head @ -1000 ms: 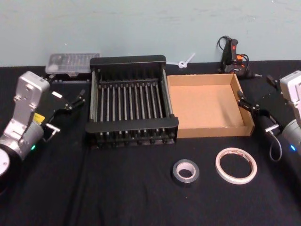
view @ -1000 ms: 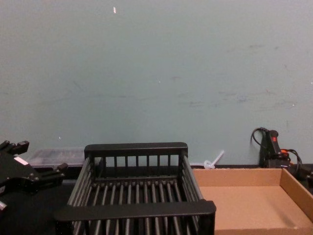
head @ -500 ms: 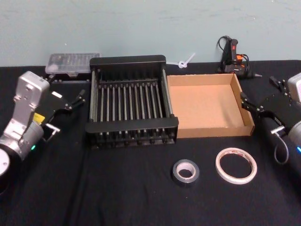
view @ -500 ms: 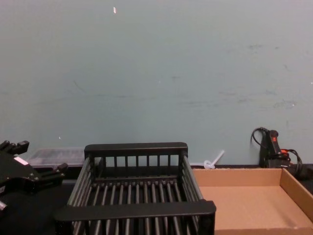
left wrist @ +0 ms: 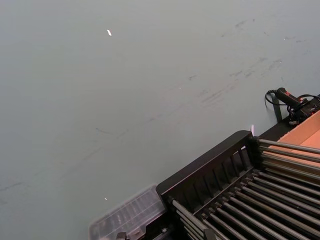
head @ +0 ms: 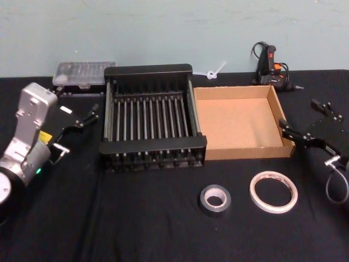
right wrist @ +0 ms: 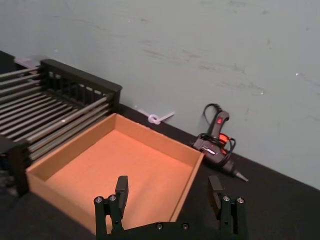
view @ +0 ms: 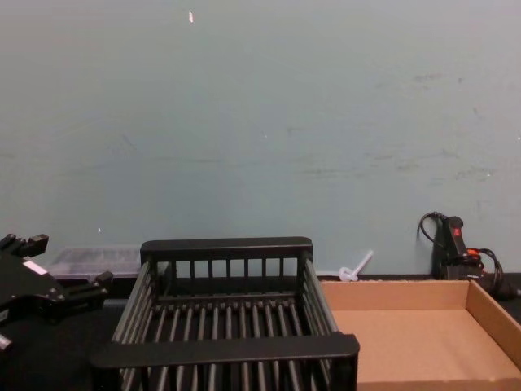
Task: Pick up the white tape and place it into the black box , Pick up the silver tape and place it into the brown box.
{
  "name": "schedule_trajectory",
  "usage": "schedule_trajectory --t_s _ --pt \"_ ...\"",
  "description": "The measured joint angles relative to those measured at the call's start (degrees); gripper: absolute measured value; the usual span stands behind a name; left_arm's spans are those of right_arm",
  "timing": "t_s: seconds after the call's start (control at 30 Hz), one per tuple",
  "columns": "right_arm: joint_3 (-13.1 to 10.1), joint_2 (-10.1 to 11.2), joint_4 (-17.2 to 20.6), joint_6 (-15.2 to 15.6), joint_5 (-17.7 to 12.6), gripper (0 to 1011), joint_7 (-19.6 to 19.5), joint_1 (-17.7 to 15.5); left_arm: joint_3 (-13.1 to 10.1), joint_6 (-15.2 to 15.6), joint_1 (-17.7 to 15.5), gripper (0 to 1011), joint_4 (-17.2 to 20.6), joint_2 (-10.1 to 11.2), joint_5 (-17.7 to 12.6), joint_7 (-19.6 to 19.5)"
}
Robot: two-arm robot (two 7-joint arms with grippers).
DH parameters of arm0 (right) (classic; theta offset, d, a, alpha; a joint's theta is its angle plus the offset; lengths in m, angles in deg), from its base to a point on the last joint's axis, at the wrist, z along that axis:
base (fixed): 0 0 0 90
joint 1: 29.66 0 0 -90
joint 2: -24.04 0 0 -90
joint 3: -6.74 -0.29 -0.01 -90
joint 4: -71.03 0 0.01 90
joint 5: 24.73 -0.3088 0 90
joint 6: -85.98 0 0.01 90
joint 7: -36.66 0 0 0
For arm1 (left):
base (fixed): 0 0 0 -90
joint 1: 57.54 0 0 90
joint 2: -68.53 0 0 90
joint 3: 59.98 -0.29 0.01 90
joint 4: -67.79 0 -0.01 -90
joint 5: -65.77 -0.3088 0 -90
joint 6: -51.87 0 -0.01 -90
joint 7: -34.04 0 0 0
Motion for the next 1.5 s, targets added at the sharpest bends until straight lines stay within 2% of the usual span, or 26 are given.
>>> schedule_trajectory --t_s 0.33,0.57,0.97,1.5 --pt "-2.4 2.3 4.3 4.7 -2.9 1002 3.7 -4.1 0.0 0.0 0.0 1001 0.0 0.0 0.0 0.0" --pt "-3.1 3.0 5.3 7.9 -3.6 1002 5.4 -6.3 0.0 0.0 0.0 1001 0.0 0.0 0.0 0.0" --pt "-3.9 2.8 5.4 12.2 -3.8 1002 7.6 -9.0 0.0 0.0 0.0 1001 0.0 0.0 0.0 0.0" --pt "-3.4 1.3 3.7 14.7 -3.6 1002 11.6 -9.1 0.0 0.0 0.0 1001 0.0 0.0 0.0 0.0"
